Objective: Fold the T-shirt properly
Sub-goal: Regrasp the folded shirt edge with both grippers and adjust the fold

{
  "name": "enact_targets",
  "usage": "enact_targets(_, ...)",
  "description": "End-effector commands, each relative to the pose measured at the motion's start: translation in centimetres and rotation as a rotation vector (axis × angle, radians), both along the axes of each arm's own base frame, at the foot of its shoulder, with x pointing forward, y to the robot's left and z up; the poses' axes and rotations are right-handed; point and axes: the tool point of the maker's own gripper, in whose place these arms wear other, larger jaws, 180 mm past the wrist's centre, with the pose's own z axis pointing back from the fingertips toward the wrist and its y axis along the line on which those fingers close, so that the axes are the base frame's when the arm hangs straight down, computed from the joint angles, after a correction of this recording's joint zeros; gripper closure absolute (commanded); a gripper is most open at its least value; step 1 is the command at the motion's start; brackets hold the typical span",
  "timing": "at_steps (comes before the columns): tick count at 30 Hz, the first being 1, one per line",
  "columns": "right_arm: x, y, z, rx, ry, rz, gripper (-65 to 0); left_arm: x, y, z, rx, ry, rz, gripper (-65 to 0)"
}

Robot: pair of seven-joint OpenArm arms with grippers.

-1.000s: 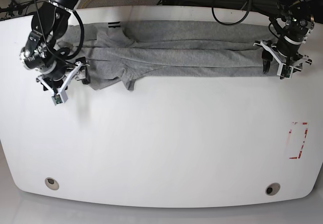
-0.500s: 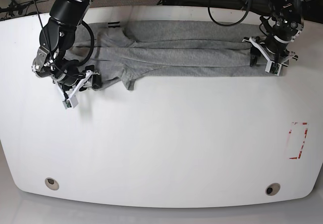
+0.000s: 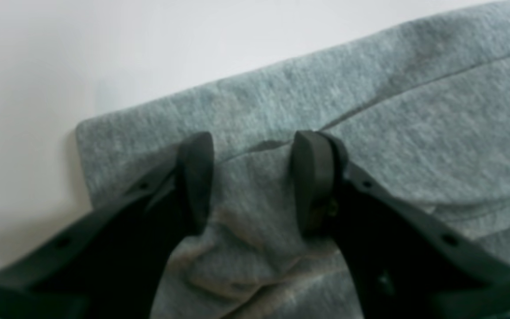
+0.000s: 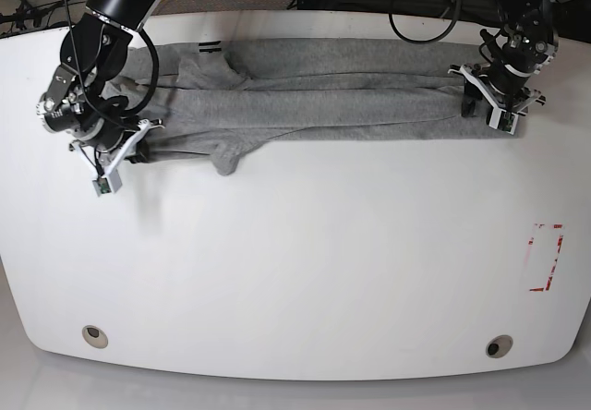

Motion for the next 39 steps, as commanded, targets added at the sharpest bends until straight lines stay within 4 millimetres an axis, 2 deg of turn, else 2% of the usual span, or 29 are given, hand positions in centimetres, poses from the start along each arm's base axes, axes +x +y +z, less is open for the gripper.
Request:
enact_targets(1,0.0,-1.4,2.9,-0.08,-0.052,-0.01,0.0,0.1,0.4,0.2,0.02,0.002,-0.002,-26.2)
enact_targets(6,-1.9,-1.8,3.9,-0.112,-0.042,-0.014,0.0,-0.1,0.2,-0.5,0.009,0.02,-0.002,-26.2)
enact_targets(8,-2.8,-1.7,3.5,-0.083,-0.028,-0.01,0.0,-0.2,-0.3,-0.9,0.002,0.032,-0.018,-26.2)
enact_targets(11,-4.5,-2.3,2.8,-0.048,-0.007,-0.028,0.0,-0.2,0.1,-0.9,0.018,0.042,-0.036,-26.2)
enact_targets(17,-7.1,-2.4,1.2,-0.04,0.061,-0.034,0.0,-0.3,-0.1,-1.3,0.015,0.053,-0.047,-26.2)
enact_targets(20,-7.7,-2.9,0.9,-0.045,0.076,-0.053,-1.0,0.1,0.0,-1.0,0.018,0.044,-0.047,-26.2)
enact_targets(23,-8.9,-3.7,0.5,-0.045,0.095,-0.08,-8.7,0.6,0.1,-0.9,0.02,0.036,-0.047,-26.2)
enact_targets(28,-10.2,-5.3,0.6,-0.06,0.106,-0.135,-27.9,0.7,0.1,-0.6,0.022,0.029,-0.048,-26.4)
enact_targets(31,-10.8,-5.9,0.7,-0.068,0.113,-0.154,-35.5,0.9,0.2,-0.6,0.022,0.028,-0.047,-26.4)
enact_targets(35,-10.3,-5.9,2.3,-0.085,0.056,-0.155,-37.9,1.7,0.2,0.4,0.025,-0.007,-0.047,-26.4)
enact_targets(39,-9.3,-4.2,3.4,0.0,-0.017,-0.116,-37.9,2.4,0.1,1.9,0.041,-0.049,-0.056,-26.4)
